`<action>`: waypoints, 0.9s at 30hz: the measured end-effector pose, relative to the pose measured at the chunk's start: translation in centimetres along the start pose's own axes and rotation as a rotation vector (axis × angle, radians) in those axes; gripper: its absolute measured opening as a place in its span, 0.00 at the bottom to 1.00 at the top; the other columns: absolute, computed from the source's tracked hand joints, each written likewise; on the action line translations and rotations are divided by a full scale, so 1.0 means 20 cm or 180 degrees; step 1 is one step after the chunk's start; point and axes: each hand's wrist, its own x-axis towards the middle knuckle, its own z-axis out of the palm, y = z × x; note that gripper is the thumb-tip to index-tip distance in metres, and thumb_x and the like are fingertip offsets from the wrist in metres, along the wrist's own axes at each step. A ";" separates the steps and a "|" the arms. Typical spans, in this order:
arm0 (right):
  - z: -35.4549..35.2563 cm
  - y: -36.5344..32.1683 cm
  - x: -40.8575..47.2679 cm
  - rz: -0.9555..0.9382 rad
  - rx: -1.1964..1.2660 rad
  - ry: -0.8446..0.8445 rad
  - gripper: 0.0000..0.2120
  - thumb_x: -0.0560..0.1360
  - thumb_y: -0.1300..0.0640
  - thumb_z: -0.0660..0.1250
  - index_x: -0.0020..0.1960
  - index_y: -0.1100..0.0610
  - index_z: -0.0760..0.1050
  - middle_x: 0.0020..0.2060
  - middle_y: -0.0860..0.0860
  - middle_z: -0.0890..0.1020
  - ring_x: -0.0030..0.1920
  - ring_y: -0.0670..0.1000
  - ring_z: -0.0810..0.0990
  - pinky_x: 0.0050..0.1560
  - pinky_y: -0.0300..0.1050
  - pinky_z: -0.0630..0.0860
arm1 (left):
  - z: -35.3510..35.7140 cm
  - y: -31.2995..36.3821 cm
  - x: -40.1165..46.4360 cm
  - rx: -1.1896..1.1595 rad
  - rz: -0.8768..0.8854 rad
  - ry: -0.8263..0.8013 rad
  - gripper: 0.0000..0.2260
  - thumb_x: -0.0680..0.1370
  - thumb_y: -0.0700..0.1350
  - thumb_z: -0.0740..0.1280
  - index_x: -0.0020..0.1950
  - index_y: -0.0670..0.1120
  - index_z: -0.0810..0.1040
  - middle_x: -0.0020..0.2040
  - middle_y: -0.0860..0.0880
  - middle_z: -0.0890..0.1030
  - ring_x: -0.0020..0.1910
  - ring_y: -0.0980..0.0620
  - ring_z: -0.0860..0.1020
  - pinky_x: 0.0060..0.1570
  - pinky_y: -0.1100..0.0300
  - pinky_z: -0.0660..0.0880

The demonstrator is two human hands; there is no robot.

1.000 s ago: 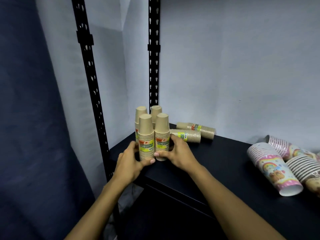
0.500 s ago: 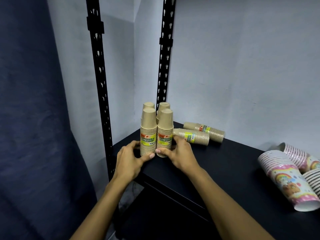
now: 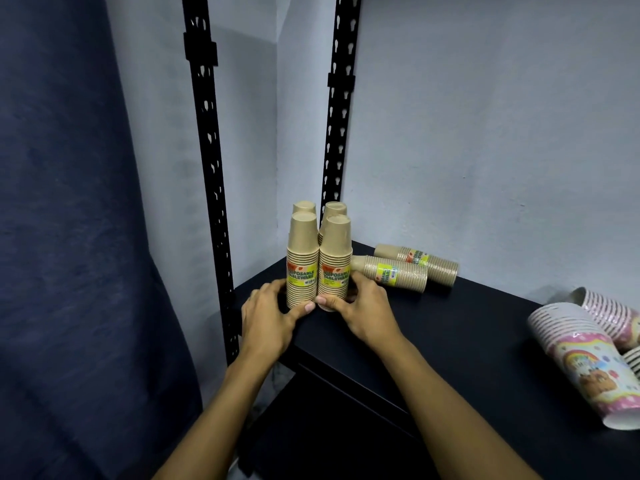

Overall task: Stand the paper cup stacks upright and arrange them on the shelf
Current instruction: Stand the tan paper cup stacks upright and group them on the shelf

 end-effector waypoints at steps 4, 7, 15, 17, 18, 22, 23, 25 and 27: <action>-0.02 -0.02 -0.02 0.0049 -0.0031 -0.0082 0.36 0.63 0.45 0.82 0.65 0.56 0.76 0.60 0.50 0.83 0.60 0.48 0.81 0.61 0.41 0.77 | -0.02 0.01 -0.03 -0.0010 -0.0013 -0.0047 0.33 0.73 0.59 0.75 0.73 0.45 0.73 0.65 0.44 0.79 0.66 0.44 0.74 0.66 0.48 0.72; -0.06 -0.04 -0.07 0.0104 -0.0415 -0.0092 0.32 0.67 0.45 0.80 0.66 0.56 0.77 0.61 0.51 0.82 0.63 0.50 0.77 0.62 0.42 0.74 | -0.05 0.02 -0.09 0.0126 0.0007 -0.0333 0.42 0.73 0.63 0.72 0.79 0.43 0.64 0.73 0.42 0.73 0.73 0.43 0.69 0.71 0.48 0.69; -0.27 0.03 -0.32 0.0200 -0.2379 -0.0850 0.33 0.79 0.31 0.49 0.79 0.45 0.58 0.81 0.48 0.58 0.80 0.55 0.53 0.77 0.56 0.51 | -0.07 0.10 -0.39 0.1054 0.0532 -0.0239 0.30 0.81 0.63 0.58 0.76 0.45 0.70 0.77 0.48 0.69 0.79 0.51 0.61 0.79 0.54 0.52; -0.35 0.06 -0.36 0.0274 -0.2422 -0.0980 0.33 0.79 0.30 0.47 0.80 0.42 0.55 0.82 0.47 0.54 0.81 0.53 0.49 0.79 0.57 0.48 | -0.04 0.17 -0.45 0.1072 0.0795 -0.0435 0.27 0.82 0.63 0.58 0.75 0.47 0.71 0.76 0.51 0.71 0.79 0.54 0.61 0.79 0.56 0.49; -0.39 0.08 -0.37 0.0302 -0.2432 -0.1013 0.33 0.79 0.30 0.46 0.80 0.41 0.54 0.82 0.47 0.53 0.81 0.53 0.48 0.79 0.58 0.47 | -0.02 0.21 -0.47 0.1024 0.0937 -0.0640 0.28 0.82 0.63 0.57 0.75 0.48 0.71 0.77 0.52 0.69 0.79 0.55 0.60 0.79 0.57 0.48; -0.56 0.15 -0.43 0.0281 -0.2427 -0.0965 0.31 0.80 0.32 0.46 0.80 0.42 0.55 0.82 0.47 0.54 0.81 0.50 0.49 0.79 0.55 0.48 | 0.08 0.36 -0.48 0.1108 0.1433 -0.1485 0.30 0.83 0.63 0.55 0.80 0.48 0.62 0.82 0.51 0.60 0.81 0.54 0.52 0.80 0.55 0.47; -0.60 0.17 -0.44 0.0283 -0.2438 -0.0941 0.31 0.81 0.32 0.47 0.80 0.42 0.56 0.81 0.47 0.55 0.81 0.50 0.50 0.79 0.54 0.49 | 0.11 0.39 -0.45 0.1166 0.1521 -0.1648 0.31 0.83 0.63 0.55 0.81 0.47 0.61 0.82 0.50 0.58 0.82 0.53 0.50 0.80 0.54 0.47; -0.66 0.20 -0.46 0.0291 -0.2520 -0.0836 0.29 0.81 0.34 0.49 0.79 0.44 0.59 0.80 0.48 0.59 0.80 0.50 0.54 0.77 0.53 0.53 | 0.17 0.45 -0.38 0.1277 0.1677 -0.1833 0.31 0.83 0.62 0.55 0.81 0.46 0.59 0.83 0.48 0.56 0.82 0.51 0.48 0.80 0.52 0.47; -0.71 0.22 -0.45 0.0324 -0.2559 -0.0693 0.27 0.82 0.37 0.52 0.77 0.47 0.63 0.78 0.49 0.64 0.78 0.51 0.59 0.75 0.52 0.58 | 0.25 0.51 -0.28 0.1296 0.1761 -0.1826 0.30 0.83 0.61 0.55 0.81 0.46 0.58 0.83 0.46 0.55 0.82 0.48 0.47 0.80 0.51 0.48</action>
